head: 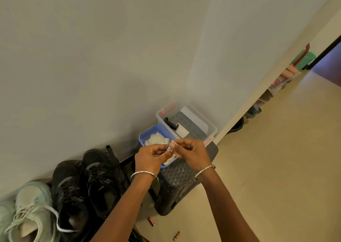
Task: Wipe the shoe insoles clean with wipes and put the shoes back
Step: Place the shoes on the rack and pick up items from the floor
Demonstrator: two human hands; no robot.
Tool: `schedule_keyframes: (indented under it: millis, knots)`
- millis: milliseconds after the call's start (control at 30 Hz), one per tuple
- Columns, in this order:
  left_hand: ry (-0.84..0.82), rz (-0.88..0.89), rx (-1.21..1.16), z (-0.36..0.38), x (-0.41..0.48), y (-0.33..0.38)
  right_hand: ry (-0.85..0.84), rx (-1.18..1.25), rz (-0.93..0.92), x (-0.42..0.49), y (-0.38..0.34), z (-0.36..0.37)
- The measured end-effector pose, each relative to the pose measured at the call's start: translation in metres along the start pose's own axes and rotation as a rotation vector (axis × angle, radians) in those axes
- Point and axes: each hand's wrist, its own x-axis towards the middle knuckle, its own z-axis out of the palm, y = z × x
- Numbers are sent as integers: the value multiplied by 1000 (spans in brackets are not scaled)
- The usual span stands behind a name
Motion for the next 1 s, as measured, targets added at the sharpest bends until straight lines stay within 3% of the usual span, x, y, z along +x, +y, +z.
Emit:
schedule_keyframes:
  millis: [67, 167, 267, 433, 567, 833, 1000]
  knots:
    - [0, -13, -31, 3, 1, 1, 48, 11, 8, 3, -5, -3]
    - [53, -44, -47, 1, 6, -3, 278, -30, 42, 31, -2, -15]
    - [102, -89, -66, 1, 7, -10, 402, -254, 33, 74, 11, -28]
    - [119, -135, -75, 0, 5, -24, 99, -667, 202, 127, 29, -15]
    - [128, -143, -91, -8, 4, -36, 31, -842, 278, 141, 44, -8]
    - [162, -153, -96, -26, 0, -45, -32, -753, 329, 152, 57, -7]
    - [189, -162, -106, -35, -14, -47, 106, -603, 291, 134, 53, -12]
